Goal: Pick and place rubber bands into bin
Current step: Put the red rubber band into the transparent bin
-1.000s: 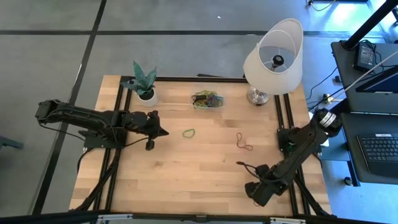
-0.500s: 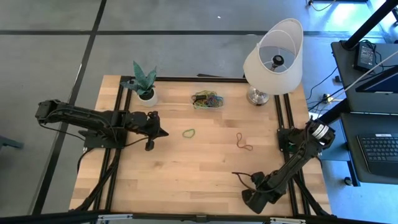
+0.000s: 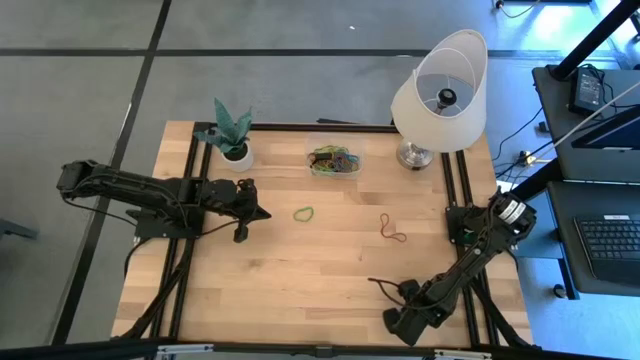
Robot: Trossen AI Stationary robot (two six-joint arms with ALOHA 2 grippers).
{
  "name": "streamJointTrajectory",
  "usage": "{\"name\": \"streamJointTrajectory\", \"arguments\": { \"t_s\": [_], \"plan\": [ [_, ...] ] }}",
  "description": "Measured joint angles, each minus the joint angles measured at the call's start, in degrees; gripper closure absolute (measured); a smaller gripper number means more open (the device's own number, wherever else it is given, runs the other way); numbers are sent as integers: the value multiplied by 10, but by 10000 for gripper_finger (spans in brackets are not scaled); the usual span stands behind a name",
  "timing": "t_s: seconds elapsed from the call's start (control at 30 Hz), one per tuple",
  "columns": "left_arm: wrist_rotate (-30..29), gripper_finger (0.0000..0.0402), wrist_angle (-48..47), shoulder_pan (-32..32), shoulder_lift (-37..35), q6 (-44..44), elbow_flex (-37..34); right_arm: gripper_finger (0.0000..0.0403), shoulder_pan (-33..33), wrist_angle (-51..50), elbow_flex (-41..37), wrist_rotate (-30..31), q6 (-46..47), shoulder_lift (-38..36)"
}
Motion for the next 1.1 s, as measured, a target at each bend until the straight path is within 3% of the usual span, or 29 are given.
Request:
{"name": "streamJointTrajectory", "arguments": {
  "t_s": [0.17,0.33,0.57,0.73,0.93,1.1],
  "plan": [
    [0,400,0,0,0,0,0,386,-3,-18,19,86,0,-9],
    [-1,398,0,0,0,0,0,399,-17,-57,39,236,-4,-37],
    [-6,399,28,0,0,0,0,401,-92,-79,44,346,-141,-92],
    [-40,399,48,0,0,0,1,401,-196,-69,44,350,-344,-138],
    [-51,399,48,0,0,26,1,402,-347,23,44,345,-628,-200],
    [-56,400,54,0,0,61,1,402,-476,120,59,283,-830,-223]
  ]
}}
